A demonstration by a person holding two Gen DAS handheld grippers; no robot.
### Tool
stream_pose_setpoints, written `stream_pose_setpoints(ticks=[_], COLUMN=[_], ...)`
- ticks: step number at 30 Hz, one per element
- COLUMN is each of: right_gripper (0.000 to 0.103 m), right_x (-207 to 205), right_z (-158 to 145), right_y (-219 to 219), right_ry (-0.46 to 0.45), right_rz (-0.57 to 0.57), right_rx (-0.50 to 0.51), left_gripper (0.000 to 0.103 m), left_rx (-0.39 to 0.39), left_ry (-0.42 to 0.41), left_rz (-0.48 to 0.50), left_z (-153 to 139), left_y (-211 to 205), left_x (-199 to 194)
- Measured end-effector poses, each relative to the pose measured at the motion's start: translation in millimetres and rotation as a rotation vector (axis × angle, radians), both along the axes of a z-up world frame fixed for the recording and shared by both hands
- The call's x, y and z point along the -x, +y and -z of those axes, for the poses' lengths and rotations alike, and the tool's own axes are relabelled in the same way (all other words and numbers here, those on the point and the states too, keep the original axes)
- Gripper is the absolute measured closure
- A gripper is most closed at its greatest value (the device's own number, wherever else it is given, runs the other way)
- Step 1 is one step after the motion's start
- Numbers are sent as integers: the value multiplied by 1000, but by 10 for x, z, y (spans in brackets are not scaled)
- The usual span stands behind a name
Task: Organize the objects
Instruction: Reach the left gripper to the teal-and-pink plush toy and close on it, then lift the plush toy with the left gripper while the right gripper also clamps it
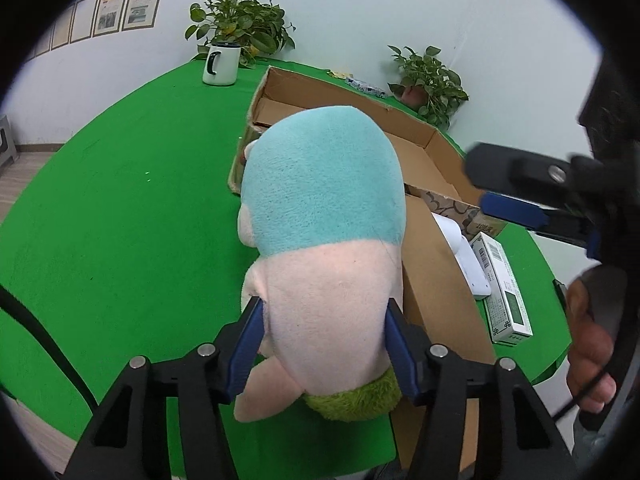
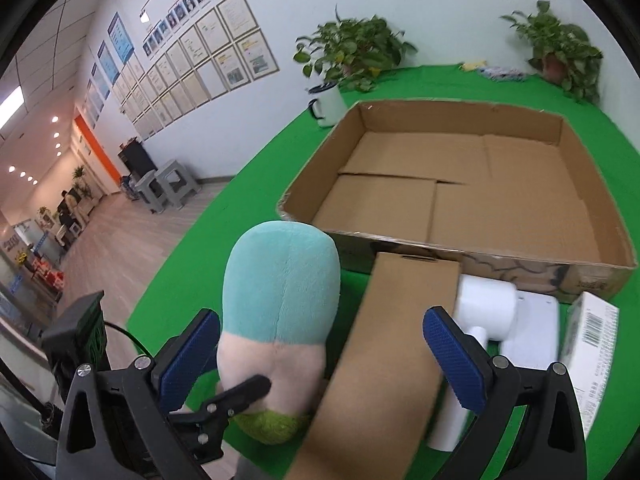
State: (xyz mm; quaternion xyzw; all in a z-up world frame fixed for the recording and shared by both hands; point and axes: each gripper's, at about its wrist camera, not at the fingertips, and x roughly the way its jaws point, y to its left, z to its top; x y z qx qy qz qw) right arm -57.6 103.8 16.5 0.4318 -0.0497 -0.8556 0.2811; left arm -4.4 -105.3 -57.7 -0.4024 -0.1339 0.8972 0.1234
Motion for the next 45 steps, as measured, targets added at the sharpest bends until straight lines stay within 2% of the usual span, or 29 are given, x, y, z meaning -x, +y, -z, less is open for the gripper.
stream_pose_setpoints(ticks=[5,7,9,11,14,18,25,30,33,38,45], right_gripper=[3,4,6,16,20,22,28,32,39,44,44], right_x=[163,155,144,151,156,144,122,127,142,-11,-7], right_z=[140,179,206,283,432,505,598,628,609,430,-283], right_y=[-481,-689,-856,-1040,-1225,-1254,-1290,-1261,-1262,-1095,-804], right_ry=[-132,-148,-151,-192,-255,-241,-213,-183,-165,-105,79], right_rz=[-81,-111,-130,-153,-167,-129,-107,-100,-106,-106,-74], right_rx=[5,-6,-26,-31,-56,-60,-46,-35,-30,13,87], left_gripper=[51,51,51,51,51,51,53,55,56,56,56], left_rx=[15,33,13,18,33,10,27,62,84,117,194], left_ry=[15,17,2,-2,-6,-8,-8,0,17,67,250], left_rz=[-55,-83,-98,-97,-100,-105,-99,-96,-97,-97,-67], left_z=[-75,-110,-105,-98,-91,-68,-63,-78,-124,-303,-875], left_y=[-213,-324,-429,-445,-432,-481,-504,-462,-403,-258,57], left_x=[-194,-262,-294,-310,-292,-259,-228,-243,-266,-318,-204])
